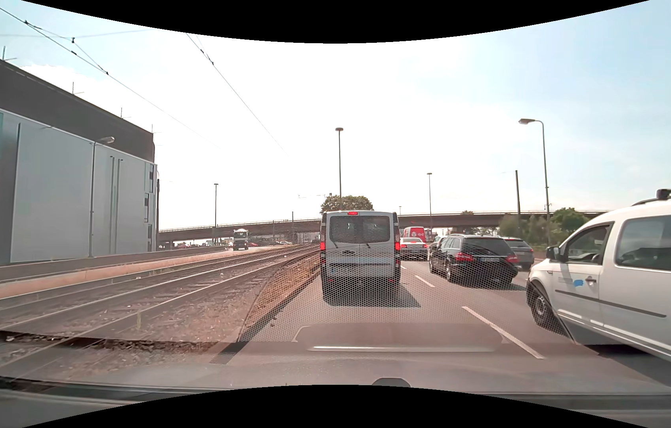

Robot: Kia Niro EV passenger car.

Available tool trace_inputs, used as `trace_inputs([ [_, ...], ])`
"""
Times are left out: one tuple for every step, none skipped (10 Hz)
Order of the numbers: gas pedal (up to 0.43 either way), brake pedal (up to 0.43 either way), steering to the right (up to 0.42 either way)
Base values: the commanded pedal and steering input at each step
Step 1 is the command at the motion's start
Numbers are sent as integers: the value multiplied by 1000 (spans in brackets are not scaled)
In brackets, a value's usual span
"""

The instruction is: Follow the waypoints while adhering to traffic rules and regulations

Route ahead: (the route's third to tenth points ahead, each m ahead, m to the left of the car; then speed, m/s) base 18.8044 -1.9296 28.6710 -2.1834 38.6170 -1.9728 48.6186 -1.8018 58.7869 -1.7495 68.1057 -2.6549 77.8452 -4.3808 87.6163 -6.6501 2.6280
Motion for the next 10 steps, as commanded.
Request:
trace_inputs([
  [0,0,7],
  [0,0,7],
  [0,0,7],
  [0,0,7],
  [0,0,5],
  [0,0,5],
  [0,0,5],
  [0,0,4],
  [0,0,0],
  [0,0,-3],
])
